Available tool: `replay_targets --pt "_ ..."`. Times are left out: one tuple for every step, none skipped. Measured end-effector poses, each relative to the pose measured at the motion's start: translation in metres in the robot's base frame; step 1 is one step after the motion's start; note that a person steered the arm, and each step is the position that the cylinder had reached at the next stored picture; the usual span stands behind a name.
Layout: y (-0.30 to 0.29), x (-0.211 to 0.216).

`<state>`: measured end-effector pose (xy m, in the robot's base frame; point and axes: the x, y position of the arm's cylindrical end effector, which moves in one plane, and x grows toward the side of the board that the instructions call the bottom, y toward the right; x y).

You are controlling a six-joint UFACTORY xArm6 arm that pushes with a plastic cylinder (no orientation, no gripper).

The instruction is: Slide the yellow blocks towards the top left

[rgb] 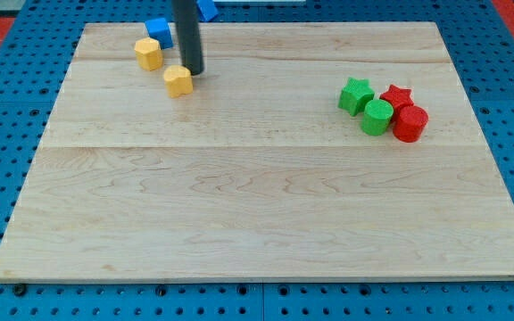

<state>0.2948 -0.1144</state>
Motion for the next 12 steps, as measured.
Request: replay_targets --pt "0.015 -0.004" --pt "0.088 -0.003" --pt "0.106 0.053" --pt "0.044 0.063" --pt "0.019 0.048" --pt "-0.026 0.035" --pt "-0.038 0.033" --pt "-0.052 0.03" --pt "-0.051 0.03" --pt "-0.04 0.031" --pt "0.001 0.03" --pt "0.014 0.03"
